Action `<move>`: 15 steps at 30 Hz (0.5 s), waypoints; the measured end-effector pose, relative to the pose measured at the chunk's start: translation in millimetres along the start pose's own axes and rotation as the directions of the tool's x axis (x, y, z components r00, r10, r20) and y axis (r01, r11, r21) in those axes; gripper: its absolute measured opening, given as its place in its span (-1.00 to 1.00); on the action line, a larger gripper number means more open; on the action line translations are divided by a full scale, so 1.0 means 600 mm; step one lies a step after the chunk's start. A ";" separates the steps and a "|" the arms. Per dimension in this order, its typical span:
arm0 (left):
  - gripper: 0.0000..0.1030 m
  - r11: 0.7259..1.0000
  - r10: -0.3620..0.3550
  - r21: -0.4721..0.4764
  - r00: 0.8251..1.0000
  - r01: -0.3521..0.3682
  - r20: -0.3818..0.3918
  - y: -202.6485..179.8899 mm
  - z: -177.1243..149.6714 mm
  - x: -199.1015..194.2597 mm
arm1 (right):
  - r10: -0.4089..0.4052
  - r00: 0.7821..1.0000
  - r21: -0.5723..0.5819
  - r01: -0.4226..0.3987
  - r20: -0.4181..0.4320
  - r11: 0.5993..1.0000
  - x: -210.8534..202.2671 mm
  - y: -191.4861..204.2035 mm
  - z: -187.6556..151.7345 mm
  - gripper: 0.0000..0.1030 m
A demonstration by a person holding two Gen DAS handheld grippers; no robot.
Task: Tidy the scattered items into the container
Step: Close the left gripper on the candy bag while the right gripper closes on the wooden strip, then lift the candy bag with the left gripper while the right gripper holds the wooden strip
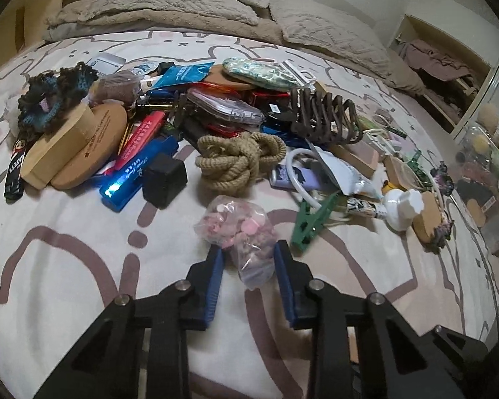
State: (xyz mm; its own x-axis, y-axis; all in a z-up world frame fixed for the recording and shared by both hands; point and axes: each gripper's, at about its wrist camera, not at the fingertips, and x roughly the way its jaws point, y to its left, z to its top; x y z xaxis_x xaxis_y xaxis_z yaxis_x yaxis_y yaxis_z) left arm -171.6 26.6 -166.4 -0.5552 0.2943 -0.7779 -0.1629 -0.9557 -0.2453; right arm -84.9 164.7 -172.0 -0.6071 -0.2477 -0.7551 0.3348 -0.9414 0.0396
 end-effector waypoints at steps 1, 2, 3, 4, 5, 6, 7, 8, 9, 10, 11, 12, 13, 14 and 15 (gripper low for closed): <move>-0.41 1.000 0.000 -0.001 1.000 0.000 0.002 0.001 -0.003 -0.004 | 0.009 1.000 0.006 -0.009 0.001 1.000 -0.001 -0.002 0.000 -0.44; -0.42 1.000 0.002 -0.002 1.000 -0.002 0.006 0.002 -0.007 -0.010 | 0.017 1.000 0.014 -0.018 0.001 1.000 -0.002 -0.003 -0.001 -0.44; -0.42 1.000 0.005 -0.003 1.000 -0.005 0.007 0.002 -0.010 -0.015 | 0.025 1.000 0.019 -0.025 0.000 1.000 -0.003 -0.005 -0.001 -0.44; -0.42 1.000 0.011 -0.004 1.000 -0.011 0.007 0.004 -0.015 -0.021 | 0.028 1.000 0.023 -0.028 0.000 0.999 -0.005 -0.005 -0.001 -0.44; -0.43 1.000 0.017 -0.006 1.000 -0.017 0.006 0.006 -0.020 -0.028 | 0.028 1.000 0.024 -0.028 0.000 0.999 -0.006 -0.004 -0.002 -0.44; -0.43 1.000 0.022 -0.007 1.000 -0.022 0.005 0.007 -0.024 -0.035 | 0.026 1.000 0.023 -0.026 0.000 0.999 -0.008 -0.002 -0.004 -0.44; -0.43 1.000 0.027 -0.008 1.000 -0.027 0.004 0.009 -0.030 -0.042 | 0.025 1.000 0.022 -0.025 -0.001 0.999 -0.010 0.000 -0.005 -0.44; -0.44 0.999 0.034 -0.008 0.999 -0.034 0.003 0.010 -0.035 -0.049 | 0.024 1.000 0.019 -0.024 -0.003 1.000 -0.014 0.003 -0.007 -0.44; -0.44 0.999 0.040 -0.008 0.999 -0.040 0.004 0.012 -0.040 -0.056 | 0.023 1.000 0.014 -0.023 -0.006 1.000 -0.017 0.007 -0.008 -0.44; -0.45 0.999 0.048 -0.007 0.999 -0.048 0.006 0.012 -0.045 -0.064 | 0.023 1.000 0.008 -0.023 -0.009 1.000 -0.020 0.009 -0.010 -0.44; -0.45 0.999 0.054 -0.005 0.998 -0.054 0.009 0.012 -0.050 -0.071 | 0.024 1.000 0.001 -0.023 -0.011 1.000 -0.025 0.013 -0.011 -0.44; -0.47 0.998 0.058 -0.003 0.998 -0.058 0.013 0.011 -0.054 -0.077 | 0.027 1.000 -0.004 -0.027 -0.015 1.000 -0.029 0.017 -0.013 -0.44; -0.48 0.998 0.062 0.001 0.998 -0.062 0.017 0.009 -0.059 -0.084 | 0.035 0.999 -0.004 -0.035 -0.019 0.999 -0.034 0.020 -0.015 -0.44; -0.48 0.998 0.064 0.005 0.998 -0.064 0.020 0.007 -0.063 -0.090 | 0.040 0.999 -0.002 -0.040 -0.022 0.999 -0.037 0.021 -0.018 -0.44; -0.49 0.998 0.064 0.008 0.998 -0.065 0.023 0.006 -0.066 -0.094 | 0.044 0.999 -0.001 -0.044 -0.025 0.999 -0.041 0.024 -0.021 -0.44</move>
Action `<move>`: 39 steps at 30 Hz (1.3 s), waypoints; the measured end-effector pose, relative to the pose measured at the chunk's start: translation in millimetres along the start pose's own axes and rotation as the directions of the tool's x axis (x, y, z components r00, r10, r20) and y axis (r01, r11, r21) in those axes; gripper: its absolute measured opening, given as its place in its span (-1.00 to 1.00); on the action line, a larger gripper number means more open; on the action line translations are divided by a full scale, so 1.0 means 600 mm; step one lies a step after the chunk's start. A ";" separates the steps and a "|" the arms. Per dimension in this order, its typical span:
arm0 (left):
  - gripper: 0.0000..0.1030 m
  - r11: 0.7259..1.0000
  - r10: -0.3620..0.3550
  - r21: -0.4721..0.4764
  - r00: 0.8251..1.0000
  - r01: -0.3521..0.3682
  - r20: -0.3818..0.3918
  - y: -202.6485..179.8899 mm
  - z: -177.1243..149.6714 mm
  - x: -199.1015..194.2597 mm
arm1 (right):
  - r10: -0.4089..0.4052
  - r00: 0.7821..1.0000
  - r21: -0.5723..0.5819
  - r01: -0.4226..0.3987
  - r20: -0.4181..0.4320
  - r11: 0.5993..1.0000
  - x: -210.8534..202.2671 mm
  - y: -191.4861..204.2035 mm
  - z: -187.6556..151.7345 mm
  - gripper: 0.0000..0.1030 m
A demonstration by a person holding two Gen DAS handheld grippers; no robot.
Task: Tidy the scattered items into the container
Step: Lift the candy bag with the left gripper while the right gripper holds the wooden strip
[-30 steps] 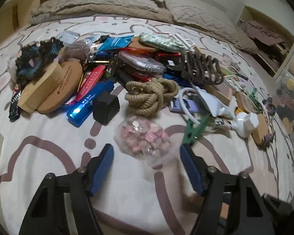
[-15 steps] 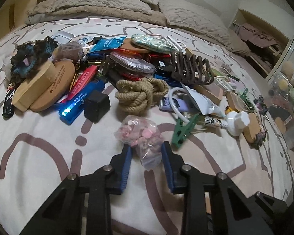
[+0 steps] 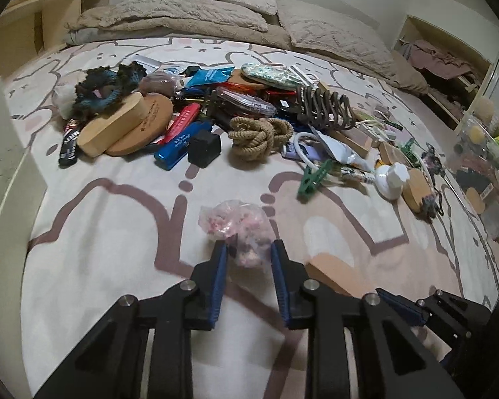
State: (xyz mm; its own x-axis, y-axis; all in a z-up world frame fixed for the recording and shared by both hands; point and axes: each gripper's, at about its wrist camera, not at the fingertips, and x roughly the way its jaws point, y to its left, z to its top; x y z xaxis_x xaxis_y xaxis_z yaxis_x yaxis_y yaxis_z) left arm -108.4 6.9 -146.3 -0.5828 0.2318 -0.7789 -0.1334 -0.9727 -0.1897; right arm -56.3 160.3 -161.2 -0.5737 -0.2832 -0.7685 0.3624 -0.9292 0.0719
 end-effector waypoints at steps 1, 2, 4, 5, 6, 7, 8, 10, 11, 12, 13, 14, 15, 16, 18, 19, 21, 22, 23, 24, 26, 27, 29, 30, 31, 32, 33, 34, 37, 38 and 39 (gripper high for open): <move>-0.49 1.000 0.001 0.005 1.000 -0.001 0.003 -0.002 -0.004 -0.006 | 0.003 1.000 -0.001 -0.003 -0.003 1.000 -0.004 0.002 -0.003 -0.44; -0.50 1.000 0.002 0.010 1.000 -0.002 0.007 -0.003 -0.008 -0.012 | 0.005 1.000 -0.001 -0.005 -0.006 1.000 -0.007 0.004 -0.006 -0.46; -0.51 1.000 -0.002 0.014 1.000 0.001 0.011 -0.003 -0.016 -0.022 | 0.013 1.000 0.004 -0.013 -0.009 1.000 -0.015 0.006 -0.011 -0.55; -0.51 1.000 -0.006 0.013 1.000 0.006 0.013 -0.003 -0.021 -0.028 | 0.019 1.000 0.009 -0.019 -0.011 1.000 -0.018 0.005 -0.013 -0.55; -0.51 1.000 -0.008 0.011 1.000 0.008 0.014 -0.002 -0.023 -0.032 | 0.025 1.000 0.015 -0.025 -0.013 1.000 -0.021 0.005 -0.015 -0.55; -0.52 1.000 -0.010 0.010 1.000 0.010 0.016 -0.001 -0.027 -0.037 | 0.030 0.999 0.019 -0.030 -0.014 0.999 -0.024 0.005 -0.017 -0.56; -0.52 1.000 -0.011 0.008 1.000 0.010 0.018 0.001 -0.031 -0.041 | 0.033 0.999 0.022 -0.033 -0.015 0.999 -0.026 0.004 -0.019 -0.56; -0.53 1.000 -0.012 0.000 1.000 0.012 0.022 0.005 -0.037 -0.049 | 0.038 0.999 0.028 -0.037 -0.017 0.999 -0.028 0.003 -0.022 -0.56; -0.54 1.000 -0.014 -0.004 1.000 0.014 0.024 0.007 -0.041 -0.054 | 0.040 0.999 0.033 -0.040 -0.015 0.999 -0.030 0.003 -0.022 -0.56; -0.54 1.000 -0.015 -0.007 1.000 0.016 0.026 0.009 -0.044 -0.058 | 0.042 0.999 0.036 -0.042 -0.014 0.998 -0.033 0.002 -0.022 -0.56; -0.55 1.000 -0.016 -0.011 0.999 0.017 0.030 0.012 -0.047 -0.063 | 0.044 0.999 0.039 -0.043 -0.012 0.998 -0.035 0.002 -0.022 -0.56; -0.55 1.000 -0.018 -0.013 0.999 0.019 0.033 0.014 -0.050 -0.069 | 0.045 0.999 0.041 -0.045 -0.011 0.998 -0.037 0.002 -0.022 -0.56; -0.57 1.000 -0.021 -0.013 0.999 0.021 0.035 0.016 -0.053 -0.074 | 0.046 0.999 0.043 -0.046 -0.011 0.998 -0.038 0.002 -0.021 -0.56; -0.60 1.000 -0.024 -0.013 0.999 0.025 0.036 0.017 -0.057 -0.080 | 0.047 0.999 0.044 -0.047 -0.013 0.998 -0.039 0.002 -0.021 -0.56; -0.61 0.999 -0.030 -0.012 0.999 0.030 0.035 0.020 -0.066 -0.091 | 0.038 0.999 0.046 -0.037 -0.013 0.998 -0.038 0.001 -0.019 -0.56; -0.61 0.999 -0.033 -0.011 0.999 0.034 0.035 0.020 -0.069 -0.096 | 0.031 0.999 0.045 -0.030 -0.012 0.999 -0.038 0.001 -0.019 -0.56; -0.61 0.999 -0.038 -0.008 0.999 0.039 0.032 0.022 -0.077 -0.105 | 0.016 1.000 0.047 -0.016 -0.013 0.999 -0.034 -0.002 -0.017 -0.56; -0.62 0.999 -0.041 -0.004 0.999 0.041 0.031 0.022 -0.081 -0.109 | 0.014 1.000 0.052 -0.013 -0.014 0.999 -0.032 -0.004 -0.016 -0.55; -0.62 0.999 -0.043 0.000 0.999 0.043 0.029 0.021 -0.085 -0.113 | 0.015 1.000 0.058 -0.014 -0.019 0.998 -0.030 -0.006 -0.015 -0.55; -0.62 0.999 -0.044 0.003 0.999 0.044 0.029 0.021 -0.089 -0.116 | 0.017 1.000 0.062 -0.015 -0.024 0.998 -0.027 -0.009 -0.014 -0.55; -0.62 0.999 -0.045 0.012 0.999 0.045 0.026 0.019 -0.096 -0.121 | 0.016 0.999 0.061 -0.014 -0.033 0.998 -0.022 -0.011 -0.011 -0.55; -0.62 0.999 -0.044 0.016 0.999 0.044 0.024 0.017 -0.099 -0.123 | 0.014 0.999 0.057 -0.012 -0.035 0.998 -0.020 -0.012 -0.009 -0.55; -0.62 0.999 -0.036 0.031 0.999 0.035 0.020 0.012 -0.105 -0.123 | 0.004 0.999 0.047 -0.002 -0.041 0.999 -0.015 -0.013 -0.003 -0.55; -0.62 0.999 -0.028 0.042 0.999 0.027 0.019 0.009 -0.108 -0.123 | -0.003 0.999 0.044 0.005 -0.043 0.999 -0.012 -0.013 0.001 -0.55; -0.62 0.998 -0.023 0.052 1.000 0.022 0.018 0.006 -0.110 -0.122 | -0.009 0.999 0.040 0.011 -0.044 0.999 -0.008 -0.013 0.005 -0.55; -0.62 0.998 -0.019 0.062 1.000 0.018 0.015 0.004 -0.112 -0.121 | -0.011 0.999 0.033 0.013 -0.046 0.999 -0.004 -0.012 0.010 -0.55; -0.62 0.997 -0.016 0.071 1.000 0.015 0.011 0.001 -0.113 -0.120 | -0.009 0.999 0.027 0.010 -0.049 1.000 0.000 -0.011 0.014 -0.55; -0.62 0.997 -0.011 0.078 1.000 0.010 0.008 -0.001 -0.114 -0.119 | -0.004 0.999 0.021 0.005 -0.054 1.000 0.005 -0.010 0.018 -0.55; -0.62 0.997 -0.005 0.073 1.000 0.004 0.009 0.001 -0.115 -0.119 | 0.001 0.998 0.010 0.000 -0.062 1.000 0.019 -0.009 0.028 -0.55; -0.62 0.998 -0.003 0.067 1.000 0.003 0.007 0.002 -0.115 -0.118 | 0.002 0.998 0.008 -0.002 -0.063 1.000 0.024 -0.010 0.033 -0.55; -0.58 0.998 -0.001 0.062 1.000 0.001 0.004 0.004 -0.116 -0.118 | 0.005 0.998 0.008 -0.004 -0.063 1.000 0.028 -0.010 0.037 -0.55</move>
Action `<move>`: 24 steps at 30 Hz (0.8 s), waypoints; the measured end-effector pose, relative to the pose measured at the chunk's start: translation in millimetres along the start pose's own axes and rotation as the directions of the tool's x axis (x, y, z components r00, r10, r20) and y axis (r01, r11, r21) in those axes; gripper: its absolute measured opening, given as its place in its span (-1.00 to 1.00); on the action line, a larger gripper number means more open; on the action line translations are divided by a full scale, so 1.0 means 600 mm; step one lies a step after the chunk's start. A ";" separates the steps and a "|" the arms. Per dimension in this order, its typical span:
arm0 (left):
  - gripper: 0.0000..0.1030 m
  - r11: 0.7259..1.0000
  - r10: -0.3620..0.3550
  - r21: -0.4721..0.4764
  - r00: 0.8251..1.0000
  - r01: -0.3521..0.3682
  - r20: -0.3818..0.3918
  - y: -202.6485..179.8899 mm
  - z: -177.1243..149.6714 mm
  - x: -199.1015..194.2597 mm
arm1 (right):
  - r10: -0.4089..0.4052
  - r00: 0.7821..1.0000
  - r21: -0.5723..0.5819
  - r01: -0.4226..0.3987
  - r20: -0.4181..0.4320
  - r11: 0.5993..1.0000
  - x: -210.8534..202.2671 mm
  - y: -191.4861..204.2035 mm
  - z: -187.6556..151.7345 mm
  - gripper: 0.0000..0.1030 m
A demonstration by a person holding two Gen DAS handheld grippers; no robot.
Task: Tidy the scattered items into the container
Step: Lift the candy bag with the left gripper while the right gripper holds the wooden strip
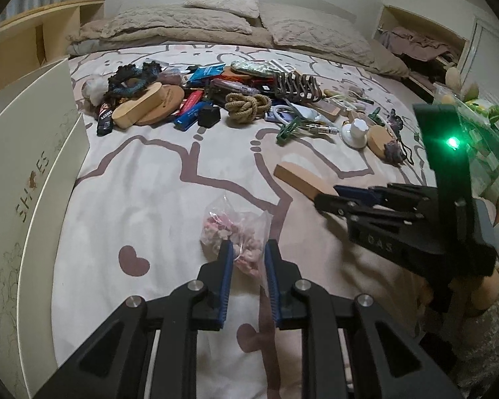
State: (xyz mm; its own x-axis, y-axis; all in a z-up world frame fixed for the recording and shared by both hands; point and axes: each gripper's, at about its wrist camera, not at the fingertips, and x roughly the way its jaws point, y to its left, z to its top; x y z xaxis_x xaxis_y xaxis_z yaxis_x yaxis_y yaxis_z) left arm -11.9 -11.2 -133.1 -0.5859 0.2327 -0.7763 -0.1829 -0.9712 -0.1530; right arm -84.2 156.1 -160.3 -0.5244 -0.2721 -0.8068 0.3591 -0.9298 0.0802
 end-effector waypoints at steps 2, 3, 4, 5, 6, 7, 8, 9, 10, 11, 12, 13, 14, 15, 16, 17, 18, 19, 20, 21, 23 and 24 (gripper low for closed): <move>-0.22 1.000 0.016 -0.018 1.000 -0.016 -0.003 0.004 -0.001 0.000 | 0.005 1.000 0.000 -0.005 -0.002 1.000 0.006 0.000 0.007 -0.55; 0.13 0.999 0.026 -0.029 1.000 -0.026 0.001 0.007 -0.002 -0.001 | 0.006 1.000 -0.002 -0.006 -0.002 1.000 0.010 0.001 0.011 -0.55; 0.39 0.999 0.035 -0.042 0.999 -0.034 0.007 0.010 -0.003 -0.003 | 0.004 1.000 -0.006 -0.004 -0.002 1.000 0.013 0.002 0.013 -0.55; 0.46 0.998 0.042 -0.053 0.999 -0.041 0.014 0.012 -0.004 -0.005 | -0.001 1.000 -0.012 0.001 0.000 1.000 0.015 0.003 0.015 -0.55; 0.49 0.997 0.045 -0.057 0.999 -0.044 0.015 0.014 -0.005 -0.006 | -0.009 1.000 -0.021 0.009 0.004 1.000 0.017 0.006 0.015 -0.55; 0.49 0.997 0.048 -0.060 0.999 -0.047 0.012 0.016 -0.005 -0.006 | -0.015 1.000 -0.029 0.016 0.011 0.999 0.017 0.009 0.015 -0.55; 0.49 0.997 0.052 -0.062 0.999 -0.051 0.009 0.017 -0.005 -0.004 | -0.021 1.000 -0.038 0.022 0.021 0.999 0.016 0.012 0.014 -0.55; 0.49 0.997 0.053 -0.064 0.999 -0.052 0.007 0.019 -0.006 -0.003 | -0.023 0.999 -0.042 0.025 0.029 0.999 0.016 0.014 0.012 -0.55; 0.49 0.996 0.052 -0.066 0.999 -0.051 0.005 0.019 -0.006 -0.002 | -0.016 0.999 -0.043 0.018 0.035 0.999 0.014 0.014 0.010 -0.55; 0.49 0.997 0.050 -0.066 0.999 -0.049 0.001 0.019 -0.006 0.000 | -0.004 0.999 -0.043 0.006 0.038 0.999 0.011 0.014 0.008 -0.56; 0.49 0.997 0.048 -0.065 0.999 -0.048 -0.001 0.019 -0.006 0.002 | 0.010 0.999 -0.041 -0.008 0.040 0.999 0.008 0.014 0.006 -0.56; 0.49 0.997 0.046 -0.062 0.999 -0.046 -0.003 0.016 -0.005 0.004 | 0.017 0.999 -0.041 -0.015 0.041 0.999 0.005 0.014 0.003 -0.57; 0.49 0.997 0.043 -0.059 0.999 -0.043 -0.004 0.014 -0.005 0.007 | 0.018 0.999 -0.044 -0.016 0.041 0.999 0.002 0.016 -0.001 -0.57; 0.49 0.998 0.039 -0.056 0.999 -0.039 -0.005 0.010 -0.003 0.010 | 0.017 0.999 -0.049 -0.015 0.038 0.999 -0.003 0.017 -0.006 -0.57; 0.49 0.998 0.036 -0.053 0.999 -0.036 -0.006 0.007 -0.002 0.014 | 0.015 0.999 -0.051 -0.014 0.035 0.999 -0.009 0.018 -0.011 -0.57; 0.49 0.998 0.033 -0.052 0.999 -0.034 -0.008 0.003 0.000 0.019 | 0.017 0.999 -0.050 -0.015 0.031 0.999 -0.015 0.018 -0.018 -0.57; 0.49 0.998 0.031 -0.051 0.999 -0.031 -0.009 -0.001 0.003 0.023 | 0.020 0.999 -0.047 -0.019 0.027 0.999 -0.020 0.018 -0.023 -0.57; 0.49 0.998 0.029 -0.049 1.000 -0.030 -0.006 -0.005 0.005 0.027 | 0.024 0.999 -0.043 -0.023 0.022 0.999 -0.025 0.018 -0.029 -0.57; 0.49 0.998 0.032 -0.045 0.999 -0.032 -0.003 -0.010 0.007 0.033 | 0.027 0.999 -0.038 -0.026 0.017 0.999 -0.031 0.018 -0.035 -0.57; 0.49 0.998 0.040 -0.042 0.999 -0.040 0.001 -0.013 0.009 0.038 | 0.029 1.000 -0.035 -0.028 0.012 0.999 -0.037 0.018 -0.042 -0.57; 0.49 0.995 0.089 -0.038 0.996 -0.088 0.027 -0.020 0.012 0.048 | 0.029 1.000 -0.035 -0.029 0.005 0.999 -0.049 0.019 -0.055 -0.57; 0.49 0.994 0.108 -0.033 0.994 -0.107 0.035 -0.023 0.012 0.052 | 0.030 1.000 -0.036 -0.030 0.002 0.999 -0.055 0.019 -0.060 -0.57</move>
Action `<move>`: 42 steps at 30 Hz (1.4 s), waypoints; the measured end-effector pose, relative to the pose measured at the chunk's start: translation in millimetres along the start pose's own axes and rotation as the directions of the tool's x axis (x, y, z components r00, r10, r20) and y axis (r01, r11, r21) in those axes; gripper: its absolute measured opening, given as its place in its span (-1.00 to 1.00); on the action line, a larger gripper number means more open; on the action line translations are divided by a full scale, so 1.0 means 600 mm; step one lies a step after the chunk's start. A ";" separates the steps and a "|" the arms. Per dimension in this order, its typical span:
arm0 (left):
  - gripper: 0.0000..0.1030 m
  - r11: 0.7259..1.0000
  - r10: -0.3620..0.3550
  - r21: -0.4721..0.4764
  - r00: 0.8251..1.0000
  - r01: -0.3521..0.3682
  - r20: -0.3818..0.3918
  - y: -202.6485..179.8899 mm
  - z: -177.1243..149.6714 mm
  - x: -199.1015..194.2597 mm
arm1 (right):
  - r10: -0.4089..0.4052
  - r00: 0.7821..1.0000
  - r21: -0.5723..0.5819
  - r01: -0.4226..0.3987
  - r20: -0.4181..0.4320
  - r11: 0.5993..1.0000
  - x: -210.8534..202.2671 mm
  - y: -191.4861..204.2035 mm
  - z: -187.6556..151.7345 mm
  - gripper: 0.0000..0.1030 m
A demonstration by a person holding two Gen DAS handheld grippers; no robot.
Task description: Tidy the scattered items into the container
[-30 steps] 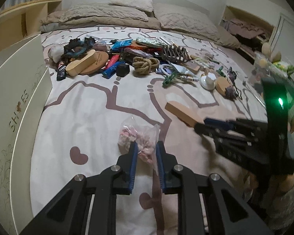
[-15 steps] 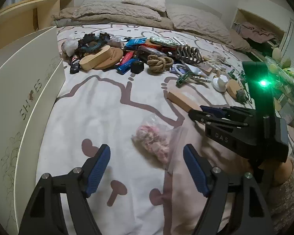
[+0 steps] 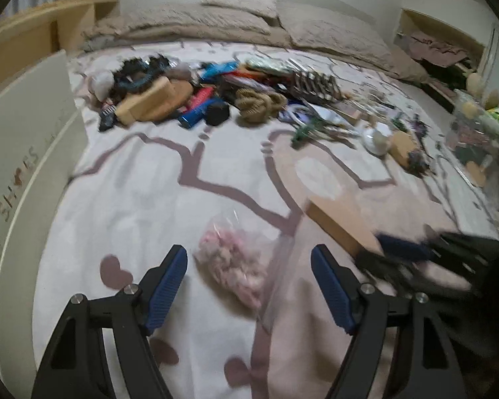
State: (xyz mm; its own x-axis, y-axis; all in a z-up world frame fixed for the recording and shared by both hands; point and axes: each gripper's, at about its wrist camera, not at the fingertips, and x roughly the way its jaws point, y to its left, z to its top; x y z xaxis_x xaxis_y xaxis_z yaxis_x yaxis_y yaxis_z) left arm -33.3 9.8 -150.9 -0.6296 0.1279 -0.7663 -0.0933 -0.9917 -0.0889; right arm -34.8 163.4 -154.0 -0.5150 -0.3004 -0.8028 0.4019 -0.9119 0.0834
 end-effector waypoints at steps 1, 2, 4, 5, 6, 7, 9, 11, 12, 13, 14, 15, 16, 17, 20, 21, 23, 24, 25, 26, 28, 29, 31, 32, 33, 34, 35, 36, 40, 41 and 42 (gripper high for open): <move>0.49 1.000 0.014 0.011 1.000 -0.014 -0.001 -0.004 0.000 0.006 | 0.002 1.000 0.001 -0.002 -0.002 1.000 -0.005 0.000 -0.005 -0.56; 0.49 1.000 0.015 0.018 1.000 -0.015 -0.010 -0.007 -0.001 0.013 | 0.004 1.000 0.003 -0.004 -0.002 1.000 -0.010 -0.001 -0.008 -0.56; 0.49 1.000 0.010 0.024 1.000 -0.009 -0.028 -0.010 -0.004 0.023 | 0.012 1.000 0.004 -0.012 0.003 1.000 -0.018 -0.002 -0.013 -0.56; 0.49 0.999 0.015 0.031 0.999 -0.014 -0.030 -0.011 -0.007 0.026 | 0.018 1.000 0.004 -0.018 0.005 1.000 -0.021 -0.002 -0.015 -0.56; 0.48 0.999 0.022 0.040 0.999 -0.021 -0.030 -0.012 -0.009 0.028 | 0.018 1.000 0.008 -0.018 0.009 1.000 -0.024 -0.002 -0.017 -0.56; 0.37 0.999 0.029 0.045 0.999 -0.028 -0.026 -0.011 -0.012 0.029 | 0.017 1.000 0.012 -0.017 0.012 1.000 -0.026 -0.003 -0.019 -0.56; 0.23 0.998 0.036 0.047 0.999 -0.035 -0.019 -0.007 -0.016 0.028 | 0.023 1.000 0.025 -0.023 0.015 0.999 -0.025 -0.005 -0.021 -0.56; 0.05 0.999 0.032 0.041 0.999 -0.032 -0.015 -0.001 -0.018 0.026 | 0.027 1.000 0.033 -0.027 0.007 0.999 -0.020 -0.006 -0.019 -0.56; -0.10 0.999 0.030 0.039 0.999 -0.029 -0.014 0.002 -0.018 0.025 | 0.028 1.000 0.033 -0.028 0.000 0.999 -0.016 -0.007 -0.017 -0.56; -0.22 0.999 0.025 0.036 1.000 -0.025 -0.015 0.005 -0.018 0.023 | 0.028 1.000 0.034 -0.028 -0.004 0.999 -0.012 -0.006 -0.014 -0.56; -0.24 0.999 0.019 0.033 1.000 -0.019 -0.015 0.008 -0.019 0.021 | 0.030 1.000 0.033 -0.030 -0.006 0.999 -0.009 -0.005 -0.012 -0.56; -0.27 0.999 0.011 0.031 1.000 -0.010 -0.017 0.011 -0.020 0.019 | 0.031 0.999 0.032 -0.031 -0.008 0.999 -0.005 -0.004 -0.008 -0.56; -0.31 1.000 0.006 0.030 1.000 -0.005 -0.018 0.012 -0.021 0.016 | 0.029 1.000 0.032 -0.029 -0.011 0.999 -0.001 -0.003 -0.004 -0.56; -0.34 1.000 0.002 0.030 1.000 -0.001 -0.018 0.013 -0.023 0.013 | 0.027 1.000 0.034 -0.027 -0.013 0.999 0.002 -0.003 -0.001 -0.56; -0.40 0.999 -0.006 0.036 1.000 0.007 -0.022 0.012 -0.026 0.004 | 0.026 1.000 0.041 -0.025 -0.019 0.999 0.013 -0.002 0.008 -0.56; -0.40 0.999 -0.010 0.039 1.000 0.011 -0.022 0.011 -0.027 0.002 | 0.021 1.000 0.035 -0.021 -0.020 0.999 0.016 -0.001 0.010 -0.56; -0.41 0.999 -0.019 0.043 1.000 0.020 -0.024 0.009 -0.029 -0.005 | 0.010 1.000 0.017 -0.010 -0.023 1.000 0.020 0.002 0.015 -0.56; -0.41 0.999 -0.022 0.044 0.999 0.023 -0.023 0.009 -0.029 -0.008 | 0.003 1.000 0.009 -0.003 -0.026 1.000 0.022 0.003 0.018 -0.56; -0.42 0.999 -0.025 0.046 0.999 0.026 -0.022 0.008 -0.030 -0.011 | -0.001 1.000 0.003 0.001 -0.030 1.000 0.023 0.004 0.020 -0.56; -0.42 0.998 -0.028 0.048 0.999 0.029 -0.019 0.008 -0.031 -0.015 | -0.001 0.999 0.001 0.002 -0.034 1.000 0.024 0.004 0.021 -0.56; -0.42 0.998 -0.034 0.049 0.999 0.035 -0.013 0.009 -0.031 -0.022 | 0.005 0.999 0.011 -0.005 -0.038 1.000 0.025 0.001 0.023 -0.56; -0.42 0.998 -0.038 0.048 0.999 0.038 -0.011 0.009 -0.031 -0.026 | 0.011 0.999 0.017 -0.010 -0.042 1.000 0.026 -0.001 0.024 -0.56; -0.42 0.998 -0.045 0.040 0.999 0.045 -0.006 0.012 -0.029 -0.032 | 0.025 0.998 0.020 -0.024 -0.055 1.000 0.032 -0.004 0.029 -0.55; -0.42 0.998 -0.049 0.035 0.999 0.049 -0.003 0.013 -0.028 -0.035 | 0.029 0.998 0.019 -0.028 -0.062 0.999 0.036 -0.004 0.034 -0.54; -0.42 0.998 -0.051 0.033 0.999 0.051 -0.002 0.014 -0.028 -0.037 | 0.031 0.997 0.017 -0.030 -0.067 0.999 0.039 -0.005 0.038 -0.54; -0.42 0.998 -0.052 0.030 0.999 0.052 0.000 0.015 -0.027 -0.041 | 0.031 0.997 0.012 -0.030 -0.070 0.999 0.042 -0.004 0.044 -0.54; -0.42 0.998 -0.051 0.028 0.999 0.051 0.003 0.017 -0.027 -0.044 | 0.029 0.997 0.007 -0.028 -0.073 1.000 0.044 -0.003 0.049 -0.53; -0.42 0.998 -0.050 0.025 0.999 0.050 0.007 0.018 -0.026 -0.047 | 0.026 0.997 0.004 -0.026 -0.076 1.000 0.048 -0.002 0.053 -0.52; -0.42 0.999 -0.043 0.015 0.999 0.043 0.016 0.024 -0.026 -0.058 | 0.025 0.998 -0.028 -0.027 -0.066 0.999 0.055 0.008 0.062 0.73; -0.42 0.999 -0.041 0.012 0.999 0.041 0.018 0.026 -0.026 -0.060 | 0.026 0.998 -0.043 -0.028 -0.060 0.999 0.055 0.011 0.062 0.75; -0.42 0.999 -0.039 0.008 0.999 0.039 0.019 0.028 -0.026 -0.061 | 0.025 0.998 -0.057 -0.028 -0.058 0.998 0.054 0.014 0.062 0.75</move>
State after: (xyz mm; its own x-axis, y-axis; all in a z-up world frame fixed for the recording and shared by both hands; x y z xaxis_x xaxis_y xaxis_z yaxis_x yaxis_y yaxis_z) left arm 0.2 -11.8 -133.9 -0.6400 0.1671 -0.7500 -0.1243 -0.9857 -0.1135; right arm -76.3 135.2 -157.4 -0.4605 -0.3064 -0.8331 0.4585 -0.8857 0.0723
